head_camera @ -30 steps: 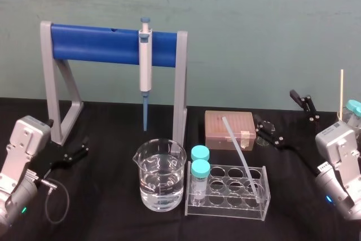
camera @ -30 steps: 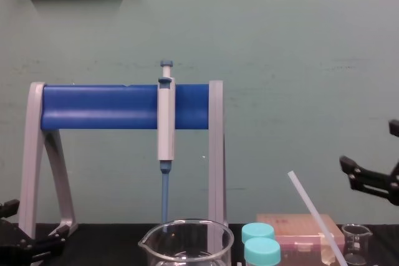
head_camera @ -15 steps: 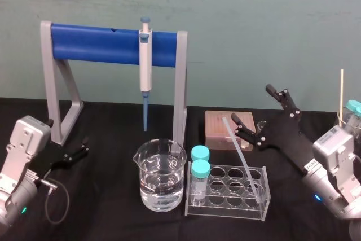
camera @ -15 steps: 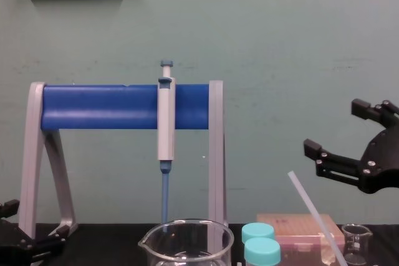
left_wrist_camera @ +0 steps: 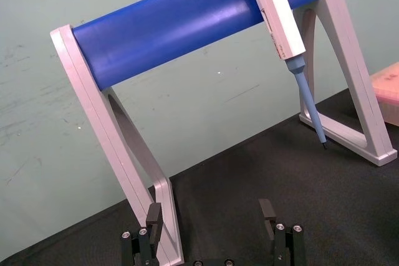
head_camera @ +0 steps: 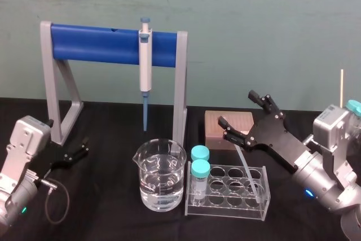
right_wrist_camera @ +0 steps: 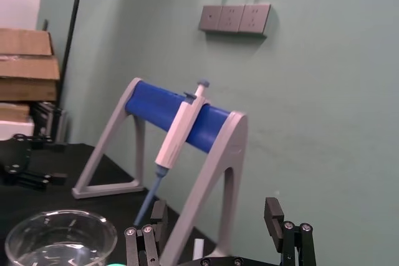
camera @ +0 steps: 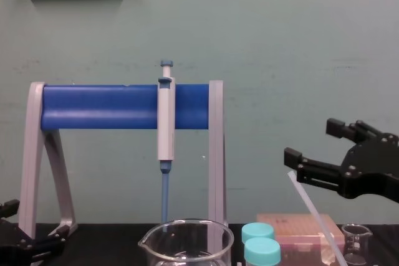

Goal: Pick up the stirring rod with one hand, then place it down.

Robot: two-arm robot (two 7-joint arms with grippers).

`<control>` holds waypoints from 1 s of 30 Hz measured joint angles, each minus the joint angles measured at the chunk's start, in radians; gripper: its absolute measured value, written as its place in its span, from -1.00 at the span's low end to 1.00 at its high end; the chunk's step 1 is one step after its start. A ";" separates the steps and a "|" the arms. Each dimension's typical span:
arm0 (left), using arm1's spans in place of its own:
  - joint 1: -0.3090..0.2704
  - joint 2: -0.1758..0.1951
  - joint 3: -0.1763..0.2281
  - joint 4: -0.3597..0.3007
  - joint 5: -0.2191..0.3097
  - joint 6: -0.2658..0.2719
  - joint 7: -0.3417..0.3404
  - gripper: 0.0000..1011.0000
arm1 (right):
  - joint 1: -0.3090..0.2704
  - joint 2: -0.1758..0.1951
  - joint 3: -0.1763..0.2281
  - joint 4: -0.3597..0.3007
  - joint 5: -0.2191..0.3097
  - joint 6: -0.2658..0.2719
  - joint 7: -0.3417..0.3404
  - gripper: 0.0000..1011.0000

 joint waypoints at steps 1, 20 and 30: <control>0.000 0.000 0.000 0.000 0.000 0.000 0.000 0.98 | 0.004 -0.003 0.001 0.005 0.018 0.015 0.017 0.98; 0.000 0.000 0.000 0.000 0.000 0.000 0.000 0.98 | 0.050 -0.041 0.020 0.070 0.085 0.188 0.119 0.98; 0.000 0.000 0.000 0.000 0.000 0.000 0.000 0.98 | 0.071 -0.062 0.032 0.108 0.096 0.244 0.162 0.98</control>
